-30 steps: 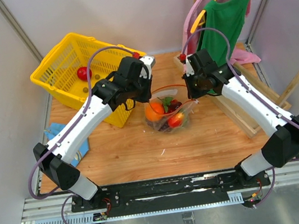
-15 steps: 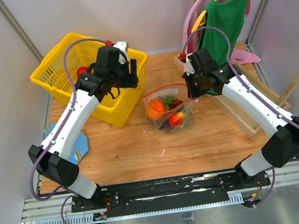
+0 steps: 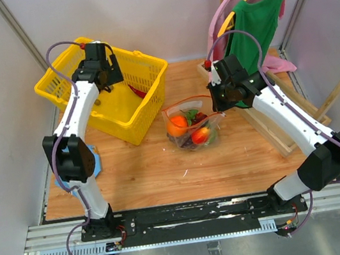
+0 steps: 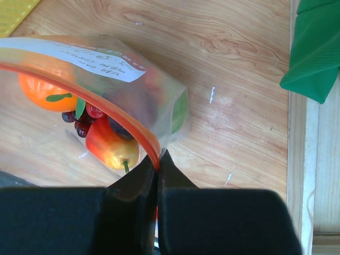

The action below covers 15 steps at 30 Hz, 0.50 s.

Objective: Place the food in the zip-top bag and seal the zipper
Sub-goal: Pick up the fake vegetable from the bin.

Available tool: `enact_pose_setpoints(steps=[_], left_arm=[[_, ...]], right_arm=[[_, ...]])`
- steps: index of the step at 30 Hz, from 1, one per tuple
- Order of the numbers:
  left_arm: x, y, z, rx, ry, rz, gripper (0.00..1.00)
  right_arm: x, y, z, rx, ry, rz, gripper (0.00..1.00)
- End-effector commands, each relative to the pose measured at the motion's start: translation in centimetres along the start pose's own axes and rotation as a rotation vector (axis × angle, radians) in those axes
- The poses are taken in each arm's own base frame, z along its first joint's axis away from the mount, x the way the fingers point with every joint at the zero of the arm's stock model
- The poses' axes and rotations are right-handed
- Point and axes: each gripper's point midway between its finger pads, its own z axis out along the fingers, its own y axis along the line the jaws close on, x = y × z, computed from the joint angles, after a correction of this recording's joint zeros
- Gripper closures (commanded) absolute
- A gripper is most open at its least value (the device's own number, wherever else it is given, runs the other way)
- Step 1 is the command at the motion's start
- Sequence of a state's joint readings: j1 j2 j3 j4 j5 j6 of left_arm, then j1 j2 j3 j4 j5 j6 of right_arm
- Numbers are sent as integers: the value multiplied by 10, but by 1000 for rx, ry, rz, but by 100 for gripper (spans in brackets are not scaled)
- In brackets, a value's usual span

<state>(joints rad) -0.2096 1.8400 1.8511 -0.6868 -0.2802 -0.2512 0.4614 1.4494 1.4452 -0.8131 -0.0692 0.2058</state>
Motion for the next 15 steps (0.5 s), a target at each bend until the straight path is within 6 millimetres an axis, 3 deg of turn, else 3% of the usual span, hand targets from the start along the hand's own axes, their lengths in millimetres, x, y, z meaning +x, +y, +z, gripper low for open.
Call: enact_pose_setpoints(steps=[1, 8, 15], left_arm=[[-23, 35, 36, -118, -58, -74, 14], [-25, 72, 103, -213, -77, -138, 6], [-26, 93, 157, -197, -117, -192, 5]], right_arm=[[-4, 8, -7, -29, -29, 0, 99], [-9, 4, -7, -12, -36, -17, 99], [-11, 5, -5, -17, -33, -31, 99]])
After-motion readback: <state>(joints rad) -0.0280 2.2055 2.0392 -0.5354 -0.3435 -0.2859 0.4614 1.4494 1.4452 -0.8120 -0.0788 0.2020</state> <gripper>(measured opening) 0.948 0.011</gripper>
